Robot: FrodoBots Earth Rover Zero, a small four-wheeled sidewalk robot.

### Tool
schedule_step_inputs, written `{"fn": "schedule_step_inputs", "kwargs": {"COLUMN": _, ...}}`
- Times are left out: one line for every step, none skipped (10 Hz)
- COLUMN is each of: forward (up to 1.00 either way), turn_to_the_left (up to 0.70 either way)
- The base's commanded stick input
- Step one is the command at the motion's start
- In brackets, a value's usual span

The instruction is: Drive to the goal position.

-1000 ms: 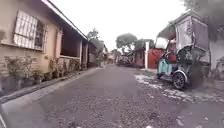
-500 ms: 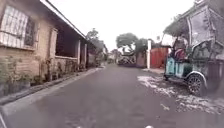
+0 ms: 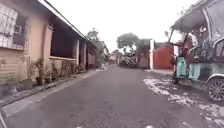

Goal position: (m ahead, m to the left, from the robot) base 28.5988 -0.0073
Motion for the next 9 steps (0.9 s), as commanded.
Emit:
{"fn": "schedule_step_inputs", "kwargs": {"forward": 1.0, "turn_to_the_left": 0.0}}
{"fn": "schedule_step_inputs", "kwargs": {"forward": 1.0, "turn_to_the_left": 0.0}}
{"fn": "schedule_step_inputs", "kwargs": {"forward": 1.0, "turn_to_the_left": 0.0}}
{"fn": "schedule_step_inputs", "kwargs": {"forward": 1.0, "turn_to_the_left": 0.0}}
{"fn": "schedule_step_inputs", "kwargs": {"forward": 1.0, "turn_to_the_left": 0.0}}
{"fn": "schedule_step_inputs", "kwargs": {"forward": 1.0, "turn_to_the_left": 0.0}}
{"fn": "schedule_step_inputs", "kwargs": {"forward": 1.0, "turn_to_the_left": 0.0}}
{"fn": "schedule_step_inputs", "kwargs": {"forward": 1.0, "turn_to_the_left": 0.0}}
{"fn": "schedule_step_inputs", "kwargs": {"forward": 1.0, "turn_to_the_left": 0.0}}
